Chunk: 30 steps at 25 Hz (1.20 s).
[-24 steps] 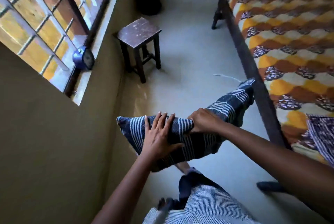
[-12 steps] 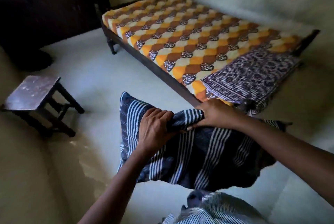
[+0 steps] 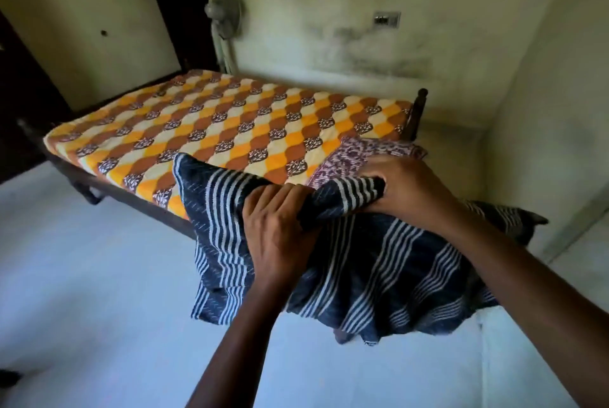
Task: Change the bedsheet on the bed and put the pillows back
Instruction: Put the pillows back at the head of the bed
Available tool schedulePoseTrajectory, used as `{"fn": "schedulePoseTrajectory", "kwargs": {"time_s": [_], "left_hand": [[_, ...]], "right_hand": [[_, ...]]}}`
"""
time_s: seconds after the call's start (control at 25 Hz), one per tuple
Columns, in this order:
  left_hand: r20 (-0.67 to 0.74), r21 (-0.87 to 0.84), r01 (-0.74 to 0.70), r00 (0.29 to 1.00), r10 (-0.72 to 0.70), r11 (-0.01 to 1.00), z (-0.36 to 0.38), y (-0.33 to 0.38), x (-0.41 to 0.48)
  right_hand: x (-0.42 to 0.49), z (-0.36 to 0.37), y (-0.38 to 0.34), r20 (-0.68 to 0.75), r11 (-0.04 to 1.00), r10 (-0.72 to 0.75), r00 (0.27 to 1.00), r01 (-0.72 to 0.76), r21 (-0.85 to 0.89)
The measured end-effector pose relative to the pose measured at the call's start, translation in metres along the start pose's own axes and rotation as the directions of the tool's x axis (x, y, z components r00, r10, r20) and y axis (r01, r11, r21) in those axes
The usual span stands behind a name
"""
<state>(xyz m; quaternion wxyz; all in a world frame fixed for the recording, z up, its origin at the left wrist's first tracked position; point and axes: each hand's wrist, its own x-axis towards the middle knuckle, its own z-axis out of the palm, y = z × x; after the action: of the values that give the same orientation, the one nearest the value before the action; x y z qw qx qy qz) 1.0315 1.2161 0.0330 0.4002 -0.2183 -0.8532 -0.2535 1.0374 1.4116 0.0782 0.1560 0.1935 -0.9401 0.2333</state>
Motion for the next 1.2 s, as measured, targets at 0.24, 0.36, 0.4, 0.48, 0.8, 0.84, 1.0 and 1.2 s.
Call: {"fn": "schedulePoseTrajectory", "kwargs": {"time_s": [0.24, 0.36, 0.4, 0.48, 0.8, 0.84, 1.0, 1.2], "left_hand": [[-0.063, -0.052, 0.011, 0.998, -0.014, 0.999, 0.101, 0.027, 0.086], [-0.007, -0.048, 0.017, 1.0, -0.017, 0.999, 0.155, 0.033, 0.122], [0.005, -0.045, 0.024, 1.0, -0.024, 0.999, 0.172, 0.032, 0.134], [0.032, -0.044, 0.031, 0.999, -0.029, 0.999, 0.211, 0.026, 0.162], [0.137, -0.075, 0.088, 0.988, -0.077, 0.993, 0.373, 0.011, 0.262], [0.141, -0.072, 0.097, 0.986, -0.086, 0.993, 0.391, 0.011, 0.273], [0.149, -0.054, 0.146, 0.979, -0.137, 0.988, 0.473, 0.02, 0.318], [0.064, -0.027, 0.254, 0.966, -0.252, 0.967, 0.58, 0.029, 0.357]], "right_hand": [[0.019, -0.027, 0.136, -0.244, 0.966, 0.038, 0.969, -0.098, -0.237], [0.044, -0.028, 0.198, -0.293, 0.974, 0.061, 0.954, -0.122, -0.193], [0.056, -0.03, 0.216, -0.291, 0.981, 0.056, 0.955, -0.107, -0.163], [0.084, -0.036, 0.257, -0.277, 0.993, 0.029, 0.96, -0.06, -0.105], [0.194, -0.062, 0.423, -0.21, 0.999, 0.001, 0.978, -0.009, -0.038], [0.206, -0.064, 0.443, -0.197, 0.999, 0.006, 0.98, -0.016, -0.047], [0.25, -0.077, 0.526, -0.211, 1.0, 0.004, 0.978, -0.006, -0.011], [0.311, -0.079, 0.632, -0.141, 0.999, -0.053, 0.989, 0.053, -0.008]]}}
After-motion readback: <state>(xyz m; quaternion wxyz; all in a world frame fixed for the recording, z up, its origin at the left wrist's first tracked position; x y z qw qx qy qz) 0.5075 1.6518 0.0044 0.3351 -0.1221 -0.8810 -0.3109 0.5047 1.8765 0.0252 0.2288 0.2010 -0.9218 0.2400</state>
